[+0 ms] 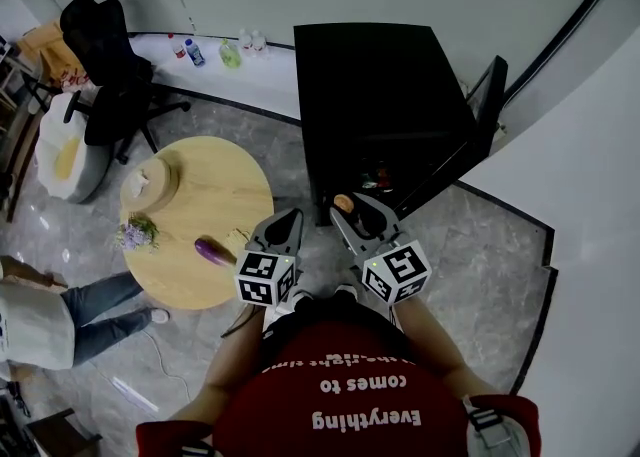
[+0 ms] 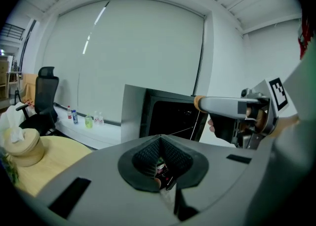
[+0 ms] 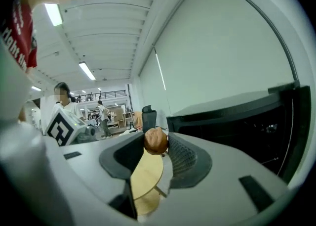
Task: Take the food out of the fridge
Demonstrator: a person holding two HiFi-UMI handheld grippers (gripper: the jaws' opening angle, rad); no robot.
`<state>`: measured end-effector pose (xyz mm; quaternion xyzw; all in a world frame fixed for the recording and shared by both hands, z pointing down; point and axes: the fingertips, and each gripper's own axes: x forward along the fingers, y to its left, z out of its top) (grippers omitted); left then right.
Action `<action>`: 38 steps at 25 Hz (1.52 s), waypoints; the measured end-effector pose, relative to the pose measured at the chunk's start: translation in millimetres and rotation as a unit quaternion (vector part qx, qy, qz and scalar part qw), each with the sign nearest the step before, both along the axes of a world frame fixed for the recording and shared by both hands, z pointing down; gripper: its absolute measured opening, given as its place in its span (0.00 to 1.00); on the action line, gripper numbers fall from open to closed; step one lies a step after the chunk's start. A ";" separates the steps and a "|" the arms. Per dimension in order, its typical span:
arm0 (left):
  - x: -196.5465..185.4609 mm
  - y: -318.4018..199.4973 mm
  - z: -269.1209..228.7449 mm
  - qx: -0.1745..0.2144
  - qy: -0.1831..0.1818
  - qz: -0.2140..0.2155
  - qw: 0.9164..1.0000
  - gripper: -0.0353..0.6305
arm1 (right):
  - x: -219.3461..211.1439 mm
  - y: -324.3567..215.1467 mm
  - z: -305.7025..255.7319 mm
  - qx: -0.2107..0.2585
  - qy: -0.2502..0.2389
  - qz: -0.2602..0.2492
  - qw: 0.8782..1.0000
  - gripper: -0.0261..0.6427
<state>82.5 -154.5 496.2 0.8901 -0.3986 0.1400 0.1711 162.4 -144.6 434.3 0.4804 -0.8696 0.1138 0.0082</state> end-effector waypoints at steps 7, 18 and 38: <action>3.5 17.2 -25.1 0.030 0.035 0.039 0.998 0.06 | -21.6 34.0 -30.2 0.097 0.102 -0.044 0.989 0.28; 7.0 35.5 -78.3 0.048 0.126 0.074 0.988 0.06 | -37.0 56.1 -43.7 0.112 0.123 -0.083 0.983 0.27; -0.4 44.1 -81.0 0.032 0.167 0.074 0.983 0.06 | -48.3 67.9 -51.9 0.119 0.129 -0.096 0.980 0.27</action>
